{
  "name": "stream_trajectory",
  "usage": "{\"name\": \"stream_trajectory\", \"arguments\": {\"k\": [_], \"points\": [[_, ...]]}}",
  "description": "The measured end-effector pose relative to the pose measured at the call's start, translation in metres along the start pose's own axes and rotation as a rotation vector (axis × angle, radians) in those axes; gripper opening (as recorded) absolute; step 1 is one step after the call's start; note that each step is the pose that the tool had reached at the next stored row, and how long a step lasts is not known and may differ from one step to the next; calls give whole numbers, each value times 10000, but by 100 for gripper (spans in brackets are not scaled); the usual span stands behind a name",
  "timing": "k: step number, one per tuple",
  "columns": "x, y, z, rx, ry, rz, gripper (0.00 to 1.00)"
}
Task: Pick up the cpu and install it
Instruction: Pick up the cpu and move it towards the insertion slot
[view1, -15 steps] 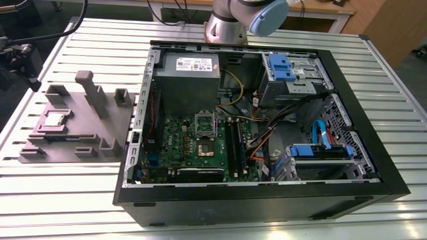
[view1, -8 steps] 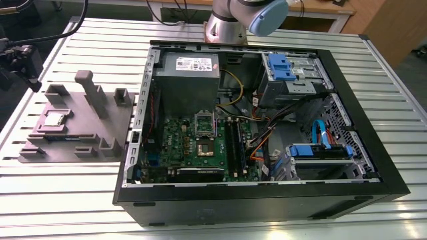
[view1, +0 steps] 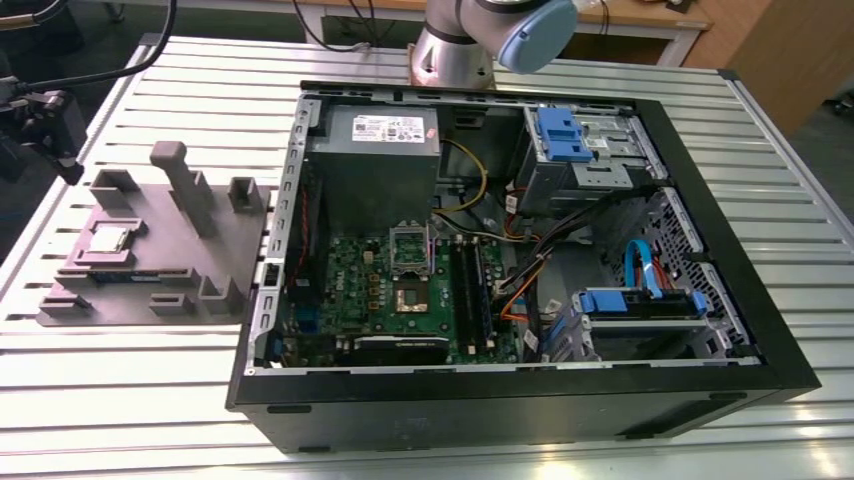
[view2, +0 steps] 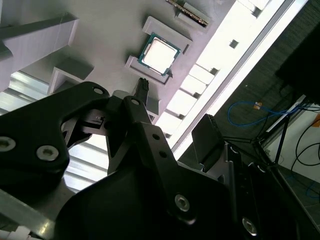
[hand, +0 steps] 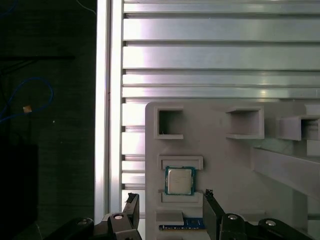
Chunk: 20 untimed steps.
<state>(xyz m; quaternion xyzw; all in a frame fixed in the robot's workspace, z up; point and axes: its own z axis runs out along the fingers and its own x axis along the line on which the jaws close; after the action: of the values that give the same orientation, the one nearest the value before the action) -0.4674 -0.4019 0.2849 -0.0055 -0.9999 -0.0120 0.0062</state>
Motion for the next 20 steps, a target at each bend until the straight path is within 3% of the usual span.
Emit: {"name": "stream_trajectory", "arguments": {"k": [2, 4, 5, 17, 20], "points": [[-1, 0, 4, 22, -4, 0, 62], [0, 1, 10, 122, -4, 2, 62], [-1, 0, 21, 137, -3, 2, 62], [-31, -5, 235, 142, -3, 1, 62], [-38, -5, 281, 142, -38, 2, 62]]}}
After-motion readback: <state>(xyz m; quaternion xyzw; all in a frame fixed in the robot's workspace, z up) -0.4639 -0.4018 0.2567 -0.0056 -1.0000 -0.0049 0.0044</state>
